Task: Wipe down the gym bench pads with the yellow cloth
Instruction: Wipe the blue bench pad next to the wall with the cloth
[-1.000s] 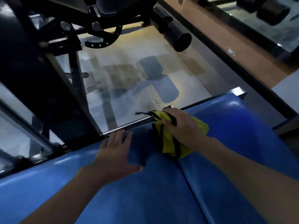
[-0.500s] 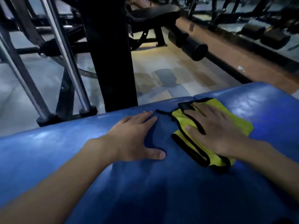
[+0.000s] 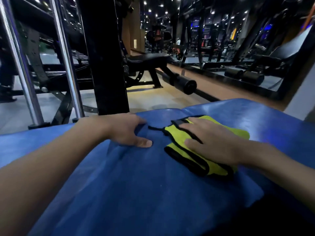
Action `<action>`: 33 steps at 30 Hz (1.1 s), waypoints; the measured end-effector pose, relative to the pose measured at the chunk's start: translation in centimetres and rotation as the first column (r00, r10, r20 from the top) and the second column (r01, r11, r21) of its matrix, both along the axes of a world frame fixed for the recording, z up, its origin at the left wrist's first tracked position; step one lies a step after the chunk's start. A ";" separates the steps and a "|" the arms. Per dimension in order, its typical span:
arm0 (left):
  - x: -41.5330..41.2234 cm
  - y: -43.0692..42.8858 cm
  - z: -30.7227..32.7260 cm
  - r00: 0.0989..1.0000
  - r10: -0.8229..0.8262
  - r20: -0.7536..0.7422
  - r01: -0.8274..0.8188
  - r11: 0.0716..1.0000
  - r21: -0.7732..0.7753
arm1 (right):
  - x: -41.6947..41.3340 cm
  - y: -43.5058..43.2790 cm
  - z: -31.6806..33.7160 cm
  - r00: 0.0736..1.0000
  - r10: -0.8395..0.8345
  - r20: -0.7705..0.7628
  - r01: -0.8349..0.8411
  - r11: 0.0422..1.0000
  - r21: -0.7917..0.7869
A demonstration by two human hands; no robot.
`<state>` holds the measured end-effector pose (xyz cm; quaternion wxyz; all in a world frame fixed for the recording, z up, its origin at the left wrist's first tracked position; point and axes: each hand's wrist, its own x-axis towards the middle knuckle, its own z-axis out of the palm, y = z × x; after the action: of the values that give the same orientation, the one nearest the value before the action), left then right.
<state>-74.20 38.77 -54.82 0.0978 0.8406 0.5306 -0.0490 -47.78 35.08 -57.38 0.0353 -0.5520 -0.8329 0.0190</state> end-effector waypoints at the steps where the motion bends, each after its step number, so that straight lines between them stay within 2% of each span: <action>1: 0.2 0.0 0.2 1.000 0.003 -0.003 -0.003 1.000 -0.022 | 0.4 -1.1 -0.1 1.000 0.001 0.001 -0.001 1.000 -0.005; 7: 0.6 -0.3 -0.1 0.997 0.069 -0.042 -0.070 0.997 -0.013 | 2.1 -5.0 -1.0 0.995 -0.015 -0.100 0.020 0.999 0.050; 10: 0.0 -0.3 -0.6 0.991 0.114 -0.066 -0.114 0.993 0.002 | 1.5 -4.0 -1.0 0.997 -0.030 -0.067 0.036 0.996 0.076; 14: 0.0 -0.8 -0.9 0.994 0.109 -0.033 -0.108 0.994 0.009 | 0.2 -1.6 -0.5 0.994 -0.101 -0.027 0.102 0.995 0.014; 16: 0.4 -1.4 -0.9 0.990 0.119 -0.072 -0.117 0.992 0.035 | -0.3 -1.3 -0.2 0.991 -0.130 -0.027 0.130 0.991 0.007; 20: 1.4 -3.0 -0.4 0.975 0.169 -0.146 -0.159 0.984 0.077 | -0.3 -2.7 -0.4 0.984 -0.180 0.004 0.178 0.976 0.126; 23: 2.1 -3.9 0.0 0.980 0.132 -0.151 -0.126 0.991 0.048 | 0.4 -3.7 0.2 0.979 -0.202 -0.005 0.201 0.978 -0.046; 25: 2.3 -4.3 0.1 0.979 0.161 -0.129 -0.161 0.987 0.014 | 1.0 -4.6 0.4 0.986 -0.165 0.002 0.165 0.981 -0.104; 29: 2.6 -5.5 0.1 0.973 0.231 -0.030 -0.231 0.973 0.008 | 2.1 -7.0 -0.6 0.989 -0.148 -0.004 0.148 0.988 -0.032; 33: 2.0 -5.5 0.3 0.971 0.237 0.041 -0.236 0.971 -0.037 | 1.8 -6.3 -0.7 0.991 -0.136 -0.012 0.135 0.990 -0.036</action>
<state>-72.25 33.32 -54.51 0.1280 0.7705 0.6239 -0.0265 -45.99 28.81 -58.08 0.0328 -0.6077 -0.7927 0.0350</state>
